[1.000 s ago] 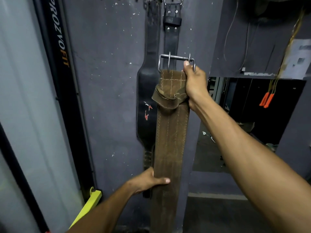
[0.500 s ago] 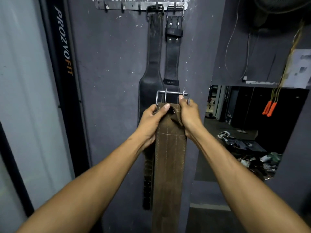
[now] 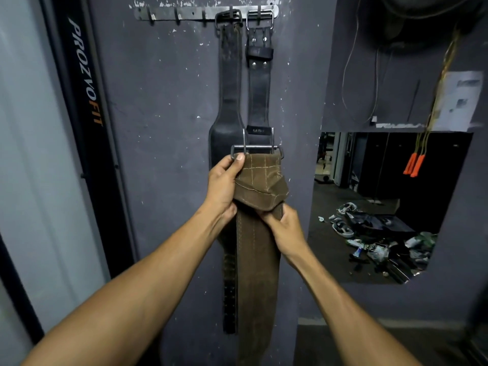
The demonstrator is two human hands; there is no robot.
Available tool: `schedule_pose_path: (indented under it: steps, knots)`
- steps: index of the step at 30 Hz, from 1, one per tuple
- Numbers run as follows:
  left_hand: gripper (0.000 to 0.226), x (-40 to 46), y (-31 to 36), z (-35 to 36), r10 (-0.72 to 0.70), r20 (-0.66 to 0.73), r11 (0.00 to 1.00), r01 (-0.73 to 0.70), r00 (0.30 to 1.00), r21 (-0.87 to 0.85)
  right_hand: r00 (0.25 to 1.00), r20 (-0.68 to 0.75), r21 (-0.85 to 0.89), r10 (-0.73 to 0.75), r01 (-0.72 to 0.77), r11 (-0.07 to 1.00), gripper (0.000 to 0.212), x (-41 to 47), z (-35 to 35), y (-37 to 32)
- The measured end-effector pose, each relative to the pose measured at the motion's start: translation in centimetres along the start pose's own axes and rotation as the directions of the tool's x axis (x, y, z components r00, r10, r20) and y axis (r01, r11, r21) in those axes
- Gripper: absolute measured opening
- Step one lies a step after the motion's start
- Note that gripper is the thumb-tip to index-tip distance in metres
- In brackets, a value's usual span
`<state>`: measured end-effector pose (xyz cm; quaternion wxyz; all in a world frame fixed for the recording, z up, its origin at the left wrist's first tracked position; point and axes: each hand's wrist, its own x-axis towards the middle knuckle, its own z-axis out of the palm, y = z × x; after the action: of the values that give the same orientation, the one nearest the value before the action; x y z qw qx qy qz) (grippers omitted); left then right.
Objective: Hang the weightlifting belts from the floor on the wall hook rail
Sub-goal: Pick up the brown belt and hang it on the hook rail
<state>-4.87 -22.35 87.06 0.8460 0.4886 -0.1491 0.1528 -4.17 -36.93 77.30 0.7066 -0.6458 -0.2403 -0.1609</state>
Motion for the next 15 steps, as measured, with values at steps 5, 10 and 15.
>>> schedule_pose_path:
  steps: [5,10,15]
  knots:
    - [0.008,0.8,1.6,0.5,0.067,0.031,0.998,-0.067,0.997,0.007,0.978,0.025,0.04,0.208,-0.209,0.977,0.016,-4.1,-0.5,3.3]
    - [0.009,1.3,2.8,0.6,0.099,0.044,0.995,-0.1,0.994,0.026,0.953,0.118,0.076,0.278,-0.288,0.955,0.036,-6.1,-0.2,4.2]
    - [0.009,2.4,5.1,0.5,0.157,0.042,0.988,-0.158,0.987,0.005,0.913,0.079,0.085,0.4,-0.406,0.91,0.016,-9.3,0.3,8.1]
